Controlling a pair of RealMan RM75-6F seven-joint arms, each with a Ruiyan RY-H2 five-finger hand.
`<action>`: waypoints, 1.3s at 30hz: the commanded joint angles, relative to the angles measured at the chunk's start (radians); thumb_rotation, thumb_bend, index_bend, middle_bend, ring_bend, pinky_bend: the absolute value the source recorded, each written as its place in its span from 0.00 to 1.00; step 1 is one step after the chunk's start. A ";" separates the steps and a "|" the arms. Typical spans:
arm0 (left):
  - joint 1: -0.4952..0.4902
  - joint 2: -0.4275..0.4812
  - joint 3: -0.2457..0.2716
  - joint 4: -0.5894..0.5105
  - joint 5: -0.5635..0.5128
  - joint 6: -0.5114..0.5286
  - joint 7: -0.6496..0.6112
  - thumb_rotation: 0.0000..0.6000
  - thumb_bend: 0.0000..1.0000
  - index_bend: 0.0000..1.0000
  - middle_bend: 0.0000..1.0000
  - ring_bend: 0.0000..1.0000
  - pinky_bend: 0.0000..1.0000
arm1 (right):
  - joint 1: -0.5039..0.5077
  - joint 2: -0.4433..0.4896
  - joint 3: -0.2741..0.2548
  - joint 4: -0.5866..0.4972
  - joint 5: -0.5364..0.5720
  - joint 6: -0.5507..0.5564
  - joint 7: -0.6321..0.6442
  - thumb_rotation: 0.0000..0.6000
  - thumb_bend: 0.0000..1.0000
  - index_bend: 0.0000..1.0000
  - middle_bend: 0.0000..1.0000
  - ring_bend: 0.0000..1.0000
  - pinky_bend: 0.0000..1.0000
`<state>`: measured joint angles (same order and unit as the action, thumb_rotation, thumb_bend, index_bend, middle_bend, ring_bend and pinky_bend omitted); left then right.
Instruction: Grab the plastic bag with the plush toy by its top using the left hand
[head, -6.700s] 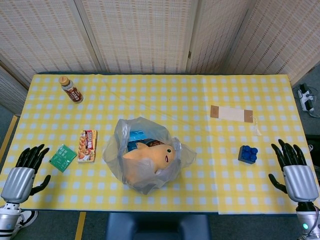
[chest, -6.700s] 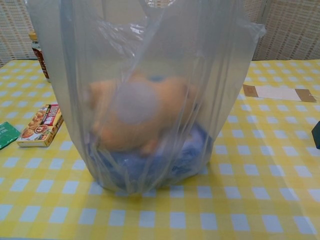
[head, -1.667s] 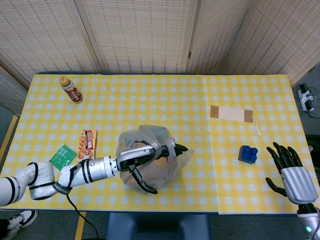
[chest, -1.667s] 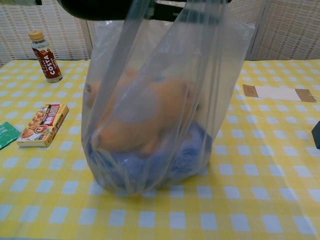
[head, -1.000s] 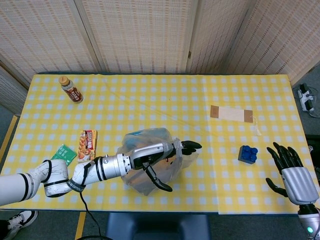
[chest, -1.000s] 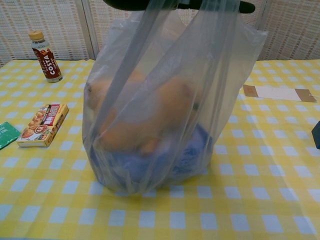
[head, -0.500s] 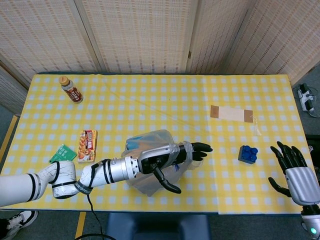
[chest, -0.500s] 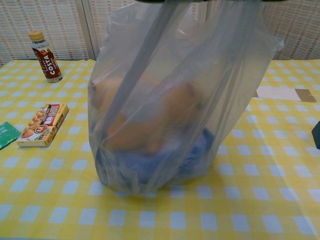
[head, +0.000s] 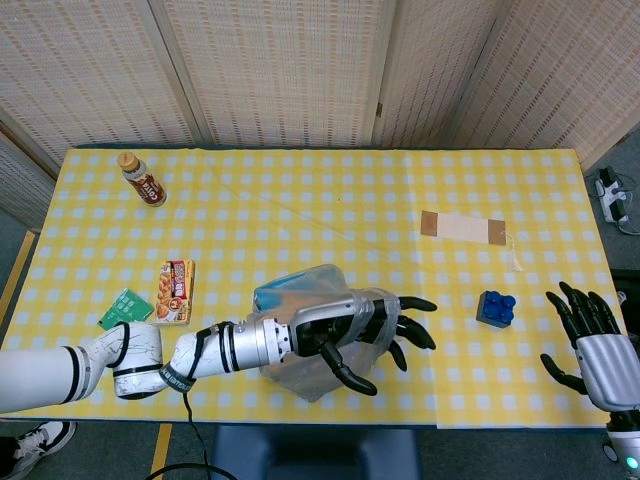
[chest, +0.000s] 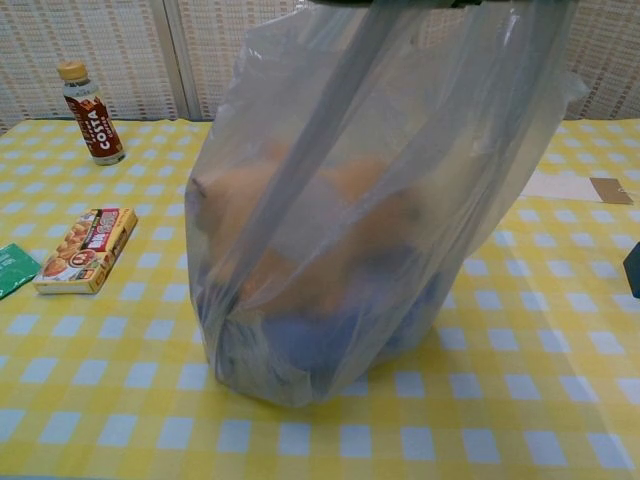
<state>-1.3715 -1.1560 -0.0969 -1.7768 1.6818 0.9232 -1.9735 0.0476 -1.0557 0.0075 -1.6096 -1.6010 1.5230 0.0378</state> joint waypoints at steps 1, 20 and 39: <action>0.012 0.006 -0.015 -0.023 -0.038 -0.011 0.051 1.00 0.14 0.29 0.49 0.40 0.54 | -0.001 -0.001 0.001 -0.001 -0.001 0.002 -0.003 1.00 0.31 0.00 0.00 0.00 0.00; 0.162 0.085 -0.119 -0.263 -0.515 -0.030 0.681 1.00 0.77 0.77 0.98 0.85 1.00 | 0.002 -0.003 -0.005 -0.005 -0.007 -0.012 -0.019 1.00 0.31 0.00 0.00 0.00 0.00; 0.262 0.453 -0.492 -0.448 -0.916 -0.027 0.890 1.00 0.82 0.84 1.00 0.89 1.00 | 0.008 -0.015 -0.002 -0.011 0.009 -0.032 -0.051 1.00 0.31 0.00 0.00 0.00 0.00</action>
<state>-1.0973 -0.7782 -0.4991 -2.2096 0.8492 0.9287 -1.1075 0.0541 -1.0699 0.0039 -1.6197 -1.5952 1.4944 -0.0117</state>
